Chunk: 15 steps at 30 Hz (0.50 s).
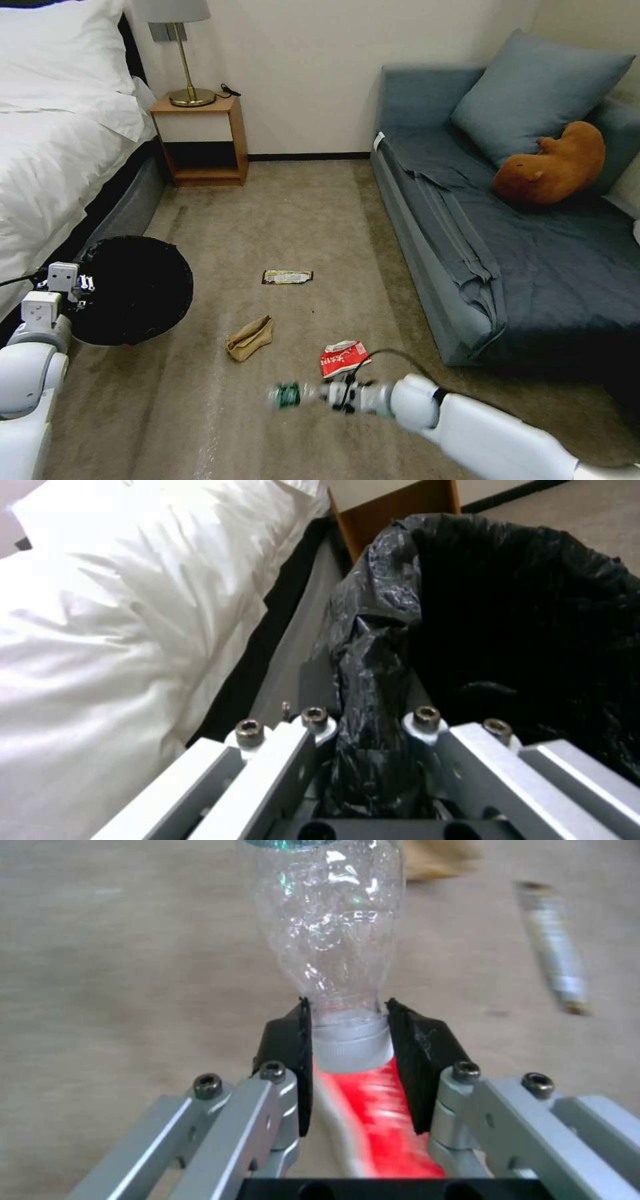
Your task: Pick up the trash bin, then pick up the garbage on the floor and place it into the trash bin.
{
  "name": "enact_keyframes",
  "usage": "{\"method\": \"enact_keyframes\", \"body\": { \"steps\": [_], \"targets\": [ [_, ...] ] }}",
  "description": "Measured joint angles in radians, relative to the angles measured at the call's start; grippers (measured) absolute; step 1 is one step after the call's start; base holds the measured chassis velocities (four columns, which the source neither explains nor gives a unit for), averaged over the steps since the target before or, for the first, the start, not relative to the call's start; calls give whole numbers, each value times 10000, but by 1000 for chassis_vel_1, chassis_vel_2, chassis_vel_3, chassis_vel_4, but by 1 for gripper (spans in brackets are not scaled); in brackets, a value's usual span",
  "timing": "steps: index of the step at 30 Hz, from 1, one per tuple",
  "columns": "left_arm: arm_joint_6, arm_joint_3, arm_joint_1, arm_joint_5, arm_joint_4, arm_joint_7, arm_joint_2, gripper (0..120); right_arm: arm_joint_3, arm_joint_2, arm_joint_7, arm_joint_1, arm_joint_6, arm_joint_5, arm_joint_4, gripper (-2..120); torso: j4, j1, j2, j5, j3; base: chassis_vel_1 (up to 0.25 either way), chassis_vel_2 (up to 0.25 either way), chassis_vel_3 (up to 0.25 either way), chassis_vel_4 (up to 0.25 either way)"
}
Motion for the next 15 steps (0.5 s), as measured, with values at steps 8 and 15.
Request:
{"method": "enact_keyframes", "body": {
  "steps": [8, 15],
  "targets": [
    [-41, 316, 43, -308, -252, 69, 40, 6, 2142, -643, -263, 764, 164, 780, 893, 22, -1, 0, 0, 0, 0, 0, 0, 0, 0],
    [-147, 759, -30, -369, -371, 134, -93, 6, 1846, -794, -295, 2093, -244, 1410, 1171, 22, -1, 0, -1, -1, 0, 0, 0, 0, 0]
  ]
}}
